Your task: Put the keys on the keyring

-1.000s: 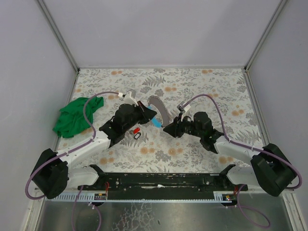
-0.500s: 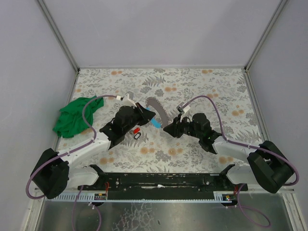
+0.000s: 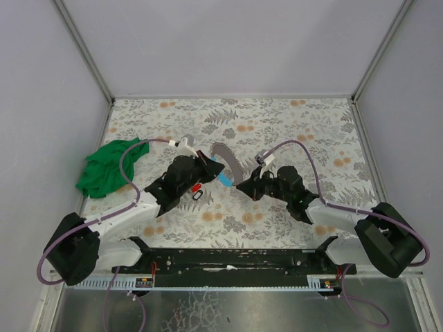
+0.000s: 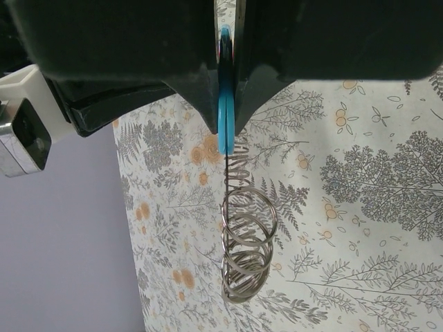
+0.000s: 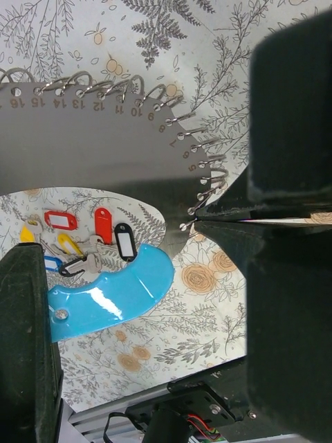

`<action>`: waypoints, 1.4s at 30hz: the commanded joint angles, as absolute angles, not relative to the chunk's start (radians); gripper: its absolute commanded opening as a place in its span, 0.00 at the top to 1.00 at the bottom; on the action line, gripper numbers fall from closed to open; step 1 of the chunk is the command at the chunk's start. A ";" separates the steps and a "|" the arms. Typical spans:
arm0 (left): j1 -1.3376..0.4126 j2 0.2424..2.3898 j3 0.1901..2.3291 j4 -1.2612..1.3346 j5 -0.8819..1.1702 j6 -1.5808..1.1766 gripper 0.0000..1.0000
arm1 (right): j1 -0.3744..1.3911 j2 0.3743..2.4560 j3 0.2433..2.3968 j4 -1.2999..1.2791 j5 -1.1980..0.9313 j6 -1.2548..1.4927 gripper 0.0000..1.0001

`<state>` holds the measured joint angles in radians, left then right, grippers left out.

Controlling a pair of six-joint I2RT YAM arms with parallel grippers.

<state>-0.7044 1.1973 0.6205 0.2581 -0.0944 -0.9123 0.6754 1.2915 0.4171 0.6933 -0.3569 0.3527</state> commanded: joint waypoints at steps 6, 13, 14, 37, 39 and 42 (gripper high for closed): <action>-0.759 1.193 0.662 0.361 -0.129 -0.704 1.00 | 0.687 1.197 0.375 0.745 -0.356 0.347 1.00; -0.812 1.170 0.661 0.403 -0.159 -0.529 1.00 | 0.687 1.183 0.361 0.754 -0.374 0.328 0.99; -0.815 1.167 0.662 0.414 -0.149 -0.502 1.00 | 0.688 1.185 0.362 0.755 -0.382 0.328 0.98; -0.836 1.127 0.421 0.985 0.004 -0.282 1.00 | 0.763 1.068 0.365 0.645 -0.178 0.187 0.65; -0.836 1.126 0.427 0.978 0.005 -0.278 1.00 | 0.768 1.080 0.369 0.649 -0.177 0.183 0.65; -0.837 1.127 0.433 0.963 0.011 -0.276 1.00 | 0.773 1.078 0.371 0.652 -0.174 0.176 0.65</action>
